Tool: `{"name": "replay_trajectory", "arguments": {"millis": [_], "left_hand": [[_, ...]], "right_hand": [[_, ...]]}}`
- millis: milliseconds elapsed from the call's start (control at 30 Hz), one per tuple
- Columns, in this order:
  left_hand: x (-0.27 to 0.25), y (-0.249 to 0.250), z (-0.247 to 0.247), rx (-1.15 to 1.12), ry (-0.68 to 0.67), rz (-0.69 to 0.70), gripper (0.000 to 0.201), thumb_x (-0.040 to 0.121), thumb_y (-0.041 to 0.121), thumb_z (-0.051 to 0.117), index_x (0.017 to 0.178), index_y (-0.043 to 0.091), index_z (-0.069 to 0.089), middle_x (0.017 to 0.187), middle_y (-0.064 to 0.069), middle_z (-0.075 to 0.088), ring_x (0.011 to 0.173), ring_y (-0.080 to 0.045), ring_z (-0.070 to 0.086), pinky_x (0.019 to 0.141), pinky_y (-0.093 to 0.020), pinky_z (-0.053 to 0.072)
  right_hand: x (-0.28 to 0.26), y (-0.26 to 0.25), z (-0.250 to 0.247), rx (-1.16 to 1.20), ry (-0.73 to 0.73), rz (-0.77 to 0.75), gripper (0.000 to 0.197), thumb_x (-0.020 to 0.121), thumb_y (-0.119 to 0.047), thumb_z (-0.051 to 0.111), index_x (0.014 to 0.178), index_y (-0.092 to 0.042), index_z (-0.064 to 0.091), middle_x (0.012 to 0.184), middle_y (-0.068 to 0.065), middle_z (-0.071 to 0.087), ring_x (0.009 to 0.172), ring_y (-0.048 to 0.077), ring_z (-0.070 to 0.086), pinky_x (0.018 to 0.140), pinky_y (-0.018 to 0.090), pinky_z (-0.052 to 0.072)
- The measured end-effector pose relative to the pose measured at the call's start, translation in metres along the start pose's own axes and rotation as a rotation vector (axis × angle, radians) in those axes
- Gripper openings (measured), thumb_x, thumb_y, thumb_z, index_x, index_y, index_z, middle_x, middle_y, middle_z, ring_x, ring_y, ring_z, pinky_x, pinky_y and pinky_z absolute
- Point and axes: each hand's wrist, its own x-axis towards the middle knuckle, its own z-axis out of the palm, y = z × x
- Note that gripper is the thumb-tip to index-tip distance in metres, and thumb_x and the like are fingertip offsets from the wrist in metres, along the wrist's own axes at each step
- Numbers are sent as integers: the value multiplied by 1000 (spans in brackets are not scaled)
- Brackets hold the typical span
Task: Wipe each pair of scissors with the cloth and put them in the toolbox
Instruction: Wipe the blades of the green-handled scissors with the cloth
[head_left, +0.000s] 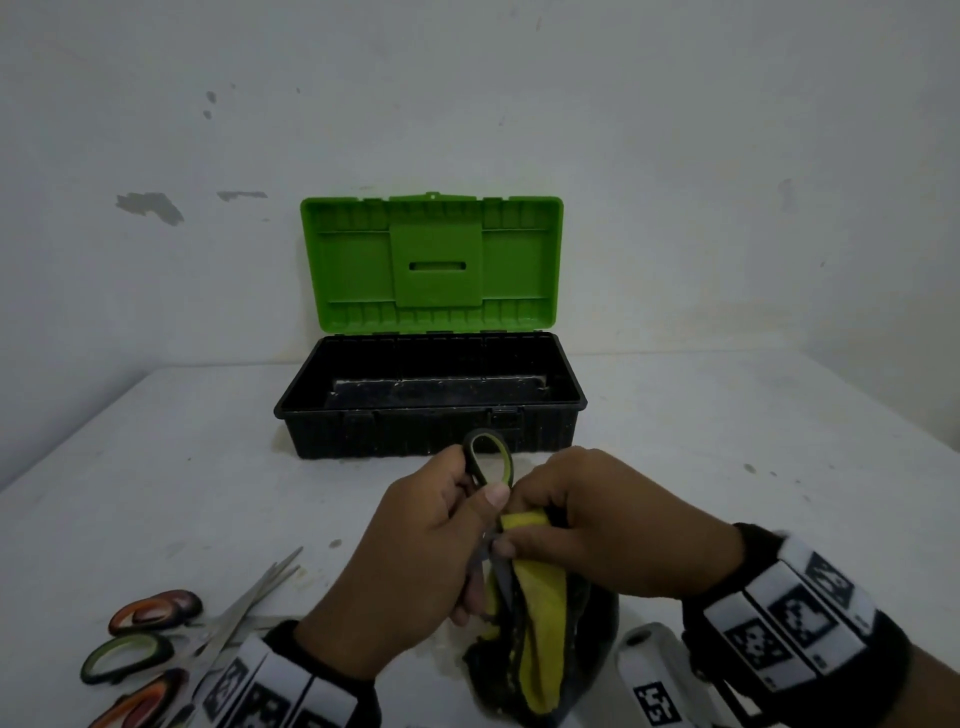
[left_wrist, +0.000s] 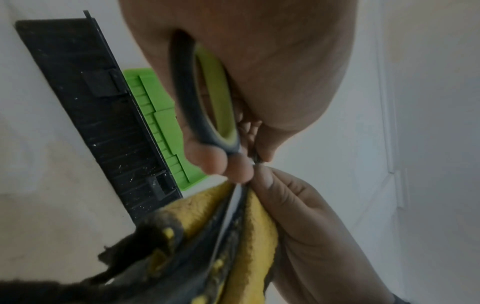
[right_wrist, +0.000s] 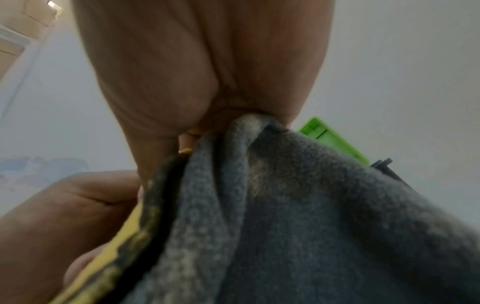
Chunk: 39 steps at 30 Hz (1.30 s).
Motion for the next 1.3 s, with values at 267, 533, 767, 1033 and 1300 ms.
{"name": "replay_trajectory", "arguments": {"millis": [267, 533, 767, 1033, 1300], "left_hand": [[-2, 7, -16, -38, 44, 27, 18, 91, 32, 54, 79, 19, 55, 53, -10, 53, 40, -34, 53, 41, -39, 47], [-4, -5, -36, -254, 350, -52, 22, 99, 18, 50, 79, 7, 52, 63, -17, 45, 41, -30, 50, 43, -34, 44], [-1, -13, -3, -345, 503, -166, 26, 100, 24, 50, 83, 4, 50, 62, -8, 46, 46, -31, 56, 47, -38, 51], [4, -14, 18, -202, 664, -156, 29, 98, 30, 53, 78, 9, 53, 62, -5, 51, 52, -28, 58, 46, -35, 51], [7, -16, 19, -108, 716, -106, 28, 97, 29, 54, 75, 11, 55, 54, 7, 52, 51, -10, 48, 51, -35, 49]], "right_hand": [[-8, 7, -25, 13, 25, 121, 12, 86, -34, 75, 83, -22, 78, 75, -11, 73, 69, 3, 67, 63, 19, 52], [-32, 48, -44, -198, 402, 373, 17, 89, -37, 68, 75, -28, 73, 67, -9, 70, 67, 4, 64, 60, 20, 46], [-18, 39, -4, -272, 844, 418, 18, 87, -32, 72, 77, -20, 64, 64, -11, 58, 62, -1, 54, 59, 5, 37], [1, -8, 55, 130, 671, 301, 12, 87, -34, 71, 90, -29, 60, 81, -12, 64, 77, 2, 61, 64, 11, 47], [-9, -8, 53, 199, 589, 178, 14, 85, -15, 77, 89, -28, 72, 93, -16, 69, 93, 4, 64, 79, 10, 47]]}}
